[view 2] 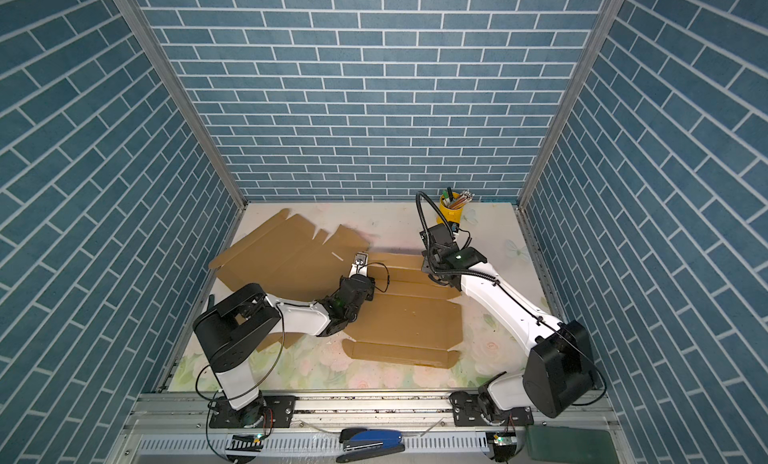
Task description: Fold the paper box
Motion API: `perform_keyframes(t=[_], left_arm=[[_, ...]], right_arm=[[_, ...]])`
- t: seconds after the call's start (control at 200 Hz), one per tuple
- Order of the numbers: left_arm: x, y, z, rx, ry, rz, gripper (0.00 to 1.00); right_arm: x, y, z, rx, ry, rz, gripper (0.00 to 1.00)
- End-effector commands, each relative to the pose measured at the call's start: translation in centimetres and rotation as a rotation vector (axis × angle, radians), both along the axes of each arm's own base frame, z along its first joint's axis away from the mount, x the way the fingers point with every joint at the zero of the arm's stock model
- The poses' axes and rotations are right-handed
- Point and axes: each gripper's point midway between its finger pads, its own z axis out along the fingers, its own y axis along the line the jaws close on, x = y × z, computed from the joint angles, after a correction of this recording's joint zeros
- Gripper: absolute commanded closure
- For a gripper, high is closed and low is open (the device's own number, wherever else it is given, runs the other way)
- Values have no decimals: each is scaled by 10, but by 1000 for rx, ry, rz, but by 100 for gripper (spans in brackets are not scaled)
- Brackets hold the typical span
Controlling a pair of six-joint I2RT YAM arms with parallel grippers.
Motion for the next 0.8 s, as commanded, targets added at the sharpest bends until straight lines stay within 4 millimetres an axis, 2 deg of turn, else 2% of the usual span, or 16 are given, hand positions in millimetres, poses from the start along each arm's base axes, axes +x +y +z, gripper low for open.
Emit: perform_keyframes(t=[0.0, 0.095, 0.19, 0.275, 0.335, 0.41, 0.445, 0.565, 0.715, 0.795], left_arm=[[-6, 9, -7, 59, 16, 8, 99], [-6, 12, -6, 76, 17, 16, 99], [-7, 15, -6, 99, 18, 18, 99], [-7, 15, -8, 118, 24, 17, 99], [-7, 16, -11, 126, 26, 14, 99], [-8, 16, -13, 126, 28, 14, 100], [-8, 16, -13, 127, 27, 13, 99], [-9, 16, -15, 128, 29, 12, 99], [-12, 14, -18, 135, 33, 1, 99], [-13, 13, -18, 136, 33, -1, 99]], right_arm=[[2, 4, 4, 59, 34, 0, 63], [-1, -2, 19, 84, 29, 31, 62], [-8, -21, 33, 78, 46, 58, 57], [-16, -40, 36, 72, 88, 71, 49], [-21, -46, 33, 105, 135, 85, 43], [-23, -46, 28, 147, 174, 101, 38], [-24, -40, 28, 182, 186, 123, 36], [-17, -32, 25, 217, 192, 136, 33], [-7, -27, 15, 231, 219, 144, 32], [-4, -18, 14, 277, 226, 158, 36]])
